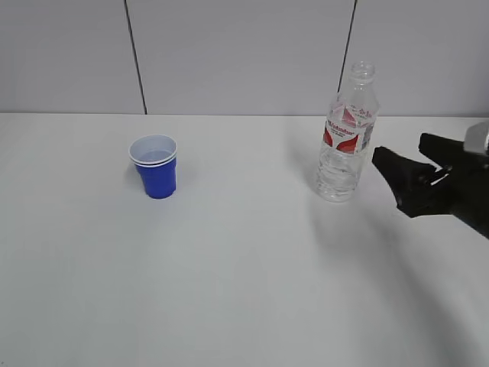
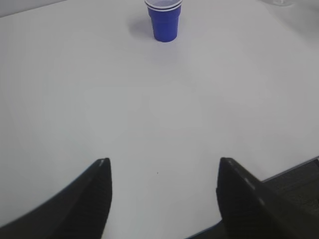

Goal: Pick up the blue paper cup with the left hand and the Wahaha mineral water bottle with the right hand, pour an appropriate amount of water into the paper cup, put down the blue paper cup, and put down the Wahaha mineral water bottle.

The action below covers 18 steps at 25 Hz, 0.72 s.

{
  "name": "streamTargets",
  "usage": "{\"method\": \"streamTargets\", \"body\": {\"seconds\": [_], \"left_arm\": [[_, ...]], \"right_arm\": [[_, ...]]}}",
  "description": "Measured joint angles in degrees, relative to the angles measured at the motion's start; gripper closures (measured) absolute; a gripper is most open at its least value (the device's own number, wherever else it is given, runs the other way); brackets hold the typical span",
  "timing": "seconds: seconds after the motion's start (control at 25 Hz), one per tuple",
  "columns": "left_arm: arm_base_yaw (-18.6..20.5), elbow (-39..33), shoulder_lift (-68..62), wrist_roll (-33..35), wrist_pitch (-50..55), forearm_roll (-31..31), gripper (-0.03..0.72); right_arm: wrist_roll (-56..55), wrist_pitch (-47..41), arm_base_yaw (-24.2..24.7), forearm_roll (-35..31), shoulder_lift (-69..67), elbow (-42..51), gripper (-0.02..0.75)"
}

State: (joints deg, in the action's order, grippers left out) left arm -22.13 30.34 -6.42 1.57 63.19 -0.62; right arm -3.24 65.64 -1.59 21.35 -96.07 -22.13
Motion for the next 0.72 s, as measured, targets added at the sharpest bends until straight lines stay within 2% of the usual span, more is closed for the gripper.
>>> {"method": "streamTargets", "body": {"seconds": [0.16,0.52,0.72], "left_arm": [[0.0,0.0,0.0,0.0,0.0,0.0,0.189],[0.0,0.0,0.0,0.0,0.0,0.0,0.189],[0.0,0.0,0.0,0.0,0.0,0.0,0.189]], "right_arm": [[-6.1,-3.7,0.0,3.2,9.4,1.3,0.144],[-22.8,-24.0,0.0,15.0,35.8,1.3,0.147],[-38.6,-39.9,0.0,29.4,49.8,-3.7,0.148]]}}
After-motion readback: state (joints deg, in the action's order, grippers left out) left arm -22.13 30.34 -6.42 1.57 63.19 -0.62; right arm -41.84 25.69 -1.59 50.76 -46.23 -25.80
